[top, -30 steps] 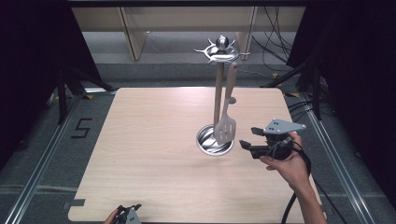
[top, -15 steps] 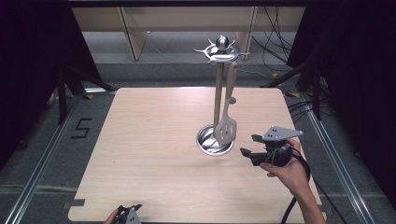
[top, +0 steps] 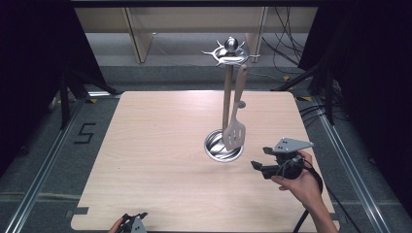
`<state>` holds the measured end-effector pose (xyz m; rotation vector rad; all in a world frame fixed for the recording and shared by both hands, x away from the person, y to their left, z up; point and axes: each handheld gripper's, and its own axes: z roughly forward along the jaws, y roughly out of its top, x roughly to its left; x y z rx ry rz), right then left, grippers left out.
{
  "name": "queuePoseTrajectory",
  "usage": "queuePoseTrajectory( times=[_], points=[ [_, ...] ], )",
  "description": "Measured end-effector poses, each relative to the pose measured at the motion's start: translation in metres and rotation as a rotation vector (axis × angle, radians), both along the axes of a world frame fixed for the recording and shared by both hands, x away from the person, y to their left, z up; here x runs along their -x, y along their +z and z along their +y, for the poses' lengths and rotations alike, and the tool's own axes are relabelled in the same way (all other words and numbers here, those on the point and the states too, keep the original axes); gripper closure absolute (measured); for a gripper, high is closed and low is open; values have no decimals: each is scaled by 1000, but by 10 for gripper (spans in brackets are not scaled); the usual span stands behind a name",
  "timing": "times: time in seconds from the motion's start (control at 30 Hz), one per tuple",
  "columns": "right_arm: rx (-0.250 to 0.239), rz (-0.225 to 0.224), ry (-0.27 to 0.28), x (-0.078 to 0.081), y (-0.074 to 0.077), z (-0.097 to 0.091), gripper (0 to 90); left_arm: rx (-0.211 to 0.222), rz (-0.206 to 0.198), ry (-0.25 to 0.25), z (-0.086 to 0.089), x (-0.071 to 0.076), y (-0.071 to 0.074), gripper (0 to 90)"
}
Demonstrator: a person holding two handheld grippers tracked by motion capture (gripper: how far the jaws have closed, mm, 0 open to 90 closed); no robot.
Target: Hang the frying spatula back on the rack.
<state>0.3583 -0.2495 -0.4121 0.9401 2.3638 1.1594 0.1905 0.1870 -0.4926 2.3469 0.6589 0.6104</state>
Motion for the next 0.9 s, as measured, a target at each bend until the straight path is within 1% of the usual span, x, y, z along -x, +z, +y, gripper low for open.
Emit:
queuePoseTrajectory(
  times=[0.03, 0.07, 0.1, 0.13, 0.17, 0.2, 0.23, 0.33, 0.37, 0.43, 0.47, 0.5, 0.53, 0.57, 0.6, 0.67, 0.7, 0.73, 0.77, 0.8, 0.83, 0.9],
  points=[
    [5, 3, 16, 0, -2, 1, 326, 2, 12, 25, -1, 1, -3, 188],
    [4, 21, 7, 2, -3, 2, 325, 2, 12, 25, -1, 1, -3, 188],
    [2, 24, 0, 3, -4, 3, 323, 6, -3, 11, 0, -1, -2, 187],
    [2, 24, 0, 3, -4, 3, 323, 6, -3, 11, 0, -1, -2, 188],
    [8, 23, 13, 2, -5, 3, 322, 3, 15, 18, 1, 1, 0, 188],
    [6, 22, 9, 3, -6, 3, 320, 9, 15, 22, 0, 0, -1, 187],
    [3, 31, 6, 4, -7, 4, 319, 8, 16, 22, 0, 1, -2, 187],
    [9, 37, 13, 4, -8, 3, 316, 9, 10, 28, 0, 1, -2, 187],
    [7, 44, 12, 6, -9, 3, 315, 5, 3, 22, -1, 1, -2, 187],
    [13, 42, 15, 6, -12, 3, 314, 0, 3, 20, 0, 2, -2, 187],
    [6, 46, 8, 7, -13, 4, 313, 0, 3, 20, 0, 2, -2, 188],
    [14, 45, 21, 7, -13, 4, 312, 3, 18, 14, 1, 3, -1, 188],
    [14, 45, 21, 7, -13, 4, 312, 3, 18, 14, 1, 3, -1, 187],
    [16, 37, 15, 8, -14, 4, 310, -1, -2, 25, 1, 2, -2, 188],
    [19, 54, 20, 9, -14, 4, 308, -1, -4, 23, 1, 2, -2, 187],
    [19, 47, 21, 10, -16, 5, 307, -1, -4, 23, 1, 2, -2, 187],
    [29, 51, 28, 10, -17, 5, 306, -3, 5, 17, 1, 3, -1, 187],
    [29, 51, 28, 10, -17, 5, 306, -3, 5, 17, 1, 3, -1, 187],
    [24, 56, 25, 12, -18, 5, 305, -3, -8, 3, 0, 1, -2, 187],
    [24, 56, 25, 12, -18, 5, 305, -3, -8, 3, 0, 1, -2, 188],
    [20, 65, 22, 14, -19, 6, 304, -2, -9, 4, 0, 1, -2, 187],
    [29, 51, 30, 14, -20, 6, 301, -3, -10, 4, 0, 1, -2, 188]
  ],
)
